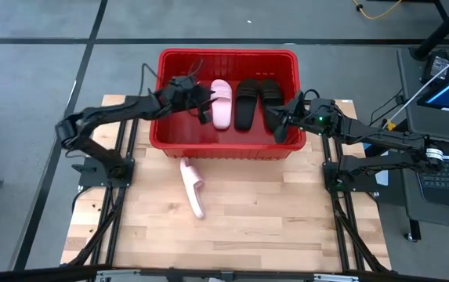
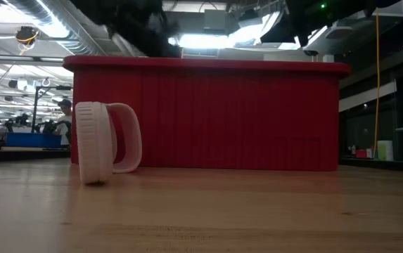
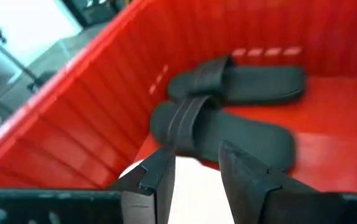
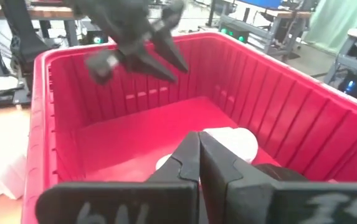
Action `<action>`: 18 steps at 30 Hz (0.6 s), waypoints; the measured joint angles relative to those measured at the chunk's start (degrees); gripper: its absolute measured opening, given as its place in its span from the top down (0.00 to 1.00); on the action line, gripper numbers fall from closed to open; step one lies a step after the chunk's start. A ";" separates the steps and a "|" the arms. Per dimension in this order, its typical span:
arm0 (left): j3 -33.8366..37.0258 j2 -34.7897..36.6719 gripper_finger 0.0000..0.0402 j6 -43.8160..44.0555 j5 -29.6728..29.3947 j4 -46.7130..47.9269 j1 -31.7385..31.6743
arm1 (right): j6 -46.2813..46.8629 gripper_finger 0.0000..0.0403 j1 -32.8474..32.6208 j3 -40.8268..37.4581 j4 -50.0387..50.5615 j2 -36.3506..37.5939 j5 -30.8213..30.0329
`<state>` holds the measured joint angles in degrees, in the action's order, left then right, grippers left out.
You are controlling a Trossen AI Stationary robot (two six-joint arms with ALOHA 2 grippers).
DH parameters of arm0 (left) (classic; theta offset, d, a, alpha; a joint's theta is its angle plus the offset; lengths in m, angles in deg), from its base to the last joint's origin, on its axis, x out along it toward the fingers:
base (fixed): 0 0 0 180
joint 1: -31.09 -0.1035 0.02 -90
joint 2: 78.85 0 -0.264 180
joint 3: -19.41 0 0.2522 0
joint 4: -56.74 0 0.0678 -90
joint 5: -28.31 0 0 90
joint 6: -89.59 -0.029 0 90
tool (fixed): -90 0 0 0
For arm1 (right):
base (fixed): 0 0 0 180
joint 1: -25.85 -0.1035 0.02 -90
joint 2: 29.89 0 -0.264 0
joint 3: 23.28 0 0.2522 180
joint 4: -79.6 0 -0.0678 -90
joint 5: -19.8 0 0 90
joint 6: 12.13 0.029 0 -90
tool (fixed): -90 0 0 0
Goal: Pick and place slides into bin
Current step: Put the pink slide into the red bin
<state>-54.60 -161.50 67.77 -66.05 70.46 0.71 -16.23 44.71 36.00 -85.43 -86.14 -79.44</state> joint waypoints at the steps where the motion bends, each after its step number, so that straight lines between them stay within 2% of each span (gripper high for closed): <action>1: 0.00 1.74 0.72 -0.23 0.00 1.56 0.99 | -0.79 0.99 -0.02 0.00 0.04 0.00 0.09; 7: 0.00 10.57 0.84 0.16 -0.31 9.39 8.67 | -3.77 0.99 -0.05 0.00 0.35 0.00 0.38; 12: -0.02 15.48 0.97 0.93 -5.35 14.92 15.47 | -2.30 0.99 -1.59 0.00 0.35 0.00 2.28; 18: -0.02 18.61 1.00 9.09 -7.32 21.90 23.55 | -2.43 0.99 -4.36 0.00 -0.29 0.00 2.50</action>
<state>-54.63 -142.90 76.86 -73.38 92.36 24.27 -18.66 40.35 36.00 -85.72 -86.14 -76.94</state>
